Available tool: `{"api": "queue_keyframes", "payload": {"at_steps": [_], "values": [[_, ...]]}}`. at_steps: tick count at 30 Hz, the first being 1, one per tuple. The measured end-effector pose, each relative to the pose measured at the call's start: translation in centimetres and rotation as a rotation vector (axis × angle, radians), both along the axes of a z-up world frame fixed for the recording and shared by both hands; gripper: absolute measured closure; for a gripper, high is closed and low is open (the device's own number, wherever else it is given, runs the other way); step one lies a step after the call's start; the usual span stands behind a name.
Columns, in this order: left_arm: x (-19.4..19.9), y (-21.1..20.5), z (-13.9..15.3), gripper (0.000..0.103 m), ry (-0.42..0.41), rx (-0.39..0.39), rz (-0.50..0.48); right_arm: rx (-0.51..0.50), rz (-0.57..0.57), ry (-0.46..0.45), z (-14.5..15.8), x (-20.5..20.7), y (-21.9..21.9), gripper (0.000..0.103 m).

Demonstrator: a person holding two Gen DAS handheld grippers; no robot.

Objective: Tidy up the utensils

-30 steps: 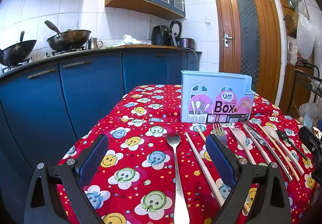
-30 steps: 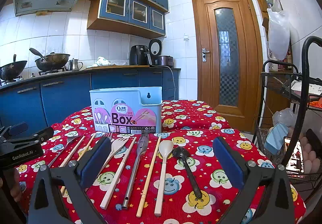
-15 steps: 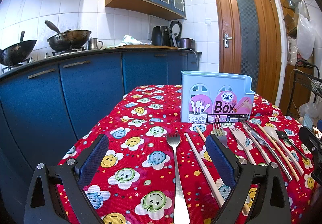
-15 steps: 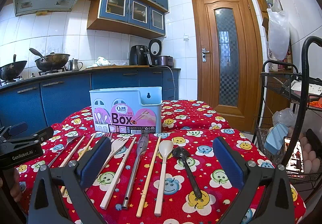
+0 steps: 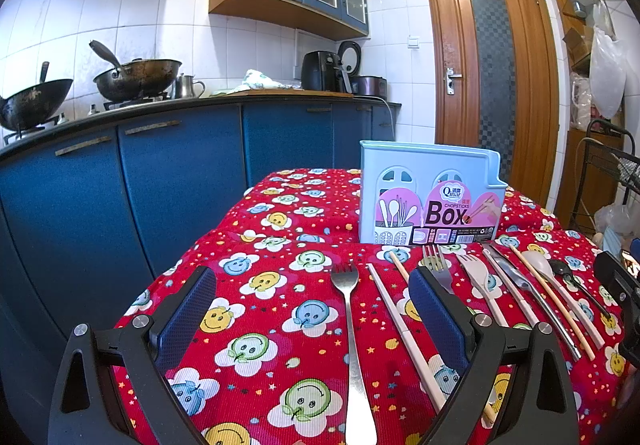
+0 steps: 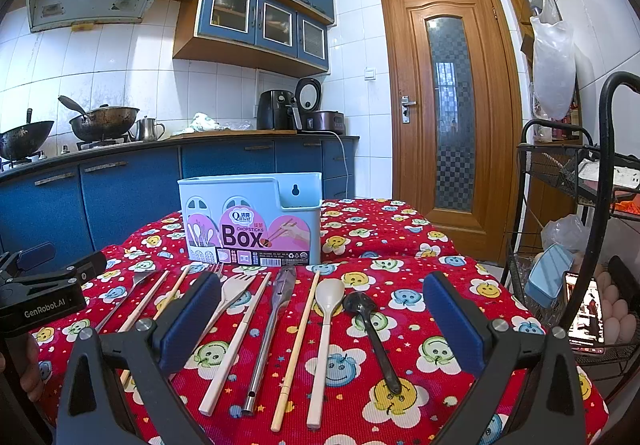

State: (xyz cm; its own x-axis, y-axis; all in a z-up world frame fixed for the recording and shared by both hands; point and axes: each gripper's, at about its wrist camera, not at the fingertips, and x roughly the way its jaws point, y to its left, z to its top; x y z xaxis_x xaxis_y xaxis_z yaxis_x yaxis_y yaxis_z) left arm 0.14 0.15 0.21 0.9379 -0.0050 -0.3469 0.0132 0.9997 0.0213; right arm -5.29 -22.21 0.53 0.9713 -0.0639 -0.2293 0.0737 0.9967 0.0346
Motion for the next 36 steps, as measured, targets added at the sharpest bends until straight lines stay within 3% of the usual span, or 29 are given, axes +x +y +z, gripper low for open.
{"api": "queue_keyframes", "payload": {"at_steps": [36], "values": [[0.03,-0.13,-0.10,0.006,0.004,0.010,0.006,0.004,0.006,0.011,-0.01,0.18,-0.12,0.000]]}}
